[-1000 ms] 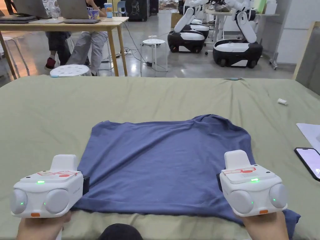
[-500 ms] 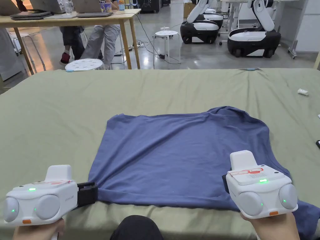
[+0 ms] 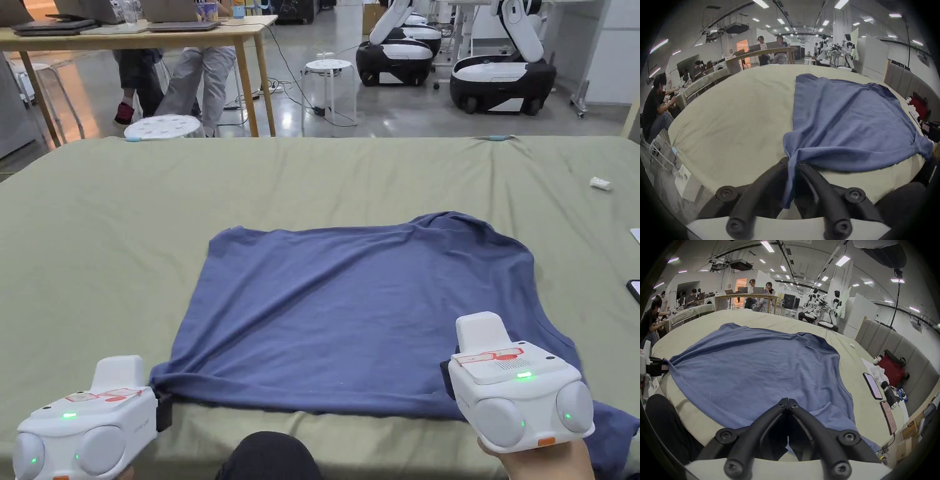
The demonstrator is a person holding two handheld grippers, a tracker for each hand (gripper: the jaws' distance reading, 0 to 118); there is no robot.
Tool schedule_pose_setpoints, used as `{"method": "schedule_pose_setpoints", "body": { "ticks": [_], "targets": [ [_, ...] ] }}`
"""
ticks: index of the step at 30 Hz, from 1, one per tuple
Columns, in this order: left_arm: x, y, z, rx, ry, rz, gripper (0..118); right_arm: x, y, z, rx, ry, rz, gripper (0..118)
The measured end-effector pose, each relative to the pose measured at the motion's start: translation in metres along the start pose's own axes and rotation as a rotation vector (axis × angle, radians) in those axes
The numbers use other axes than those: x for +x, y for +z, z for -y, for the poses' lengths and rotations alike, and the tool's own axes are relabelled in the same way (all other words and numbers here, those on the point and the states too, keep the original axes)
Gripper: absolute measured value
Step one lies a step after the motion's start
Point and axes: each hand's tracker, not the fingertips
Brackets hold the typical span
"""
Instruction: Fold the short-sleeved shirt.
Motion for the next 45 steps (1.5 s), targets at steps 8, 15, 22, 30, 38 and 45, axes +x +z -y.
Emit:
{"method": "schedule_pose_setpoints", "body": {
  "ticks": [8,15,22,30,38,45],
  "targets": [
    [0.01,0.005,-0.017,0.032,-0.043,0.012,3,0.024,0.009,0.02,-0.042,-0.074,0.054,0],
    [0.022,0.005,-0.019,0.023,-0.038,0.018,3,0.056,0.021,0.053,-0.119,-0.169,0.106,98],
    [0.027,0.012,-0.017,0.018,-0.038,0.03,3,0.067,0.014,0.07,-0.188,-0.25,0.139,93],
    [0.022,0.014,-0.016,0.019,-0.033,0.032,3,0.064,-0.005,0.072,-0.239,-0.267,0.113,52],
    [0.018,0.015,-0.017,0.022,-0.024,0.034,3,0.068,0.005,0.062,-0.184,-0.277,0.061,6],
    [0.022,0.01,-0.064,0.092,-0.038,0.027,3,0.078,-0.002,0.002,-0.056,-0.214,0.078,6]
  ]
}}
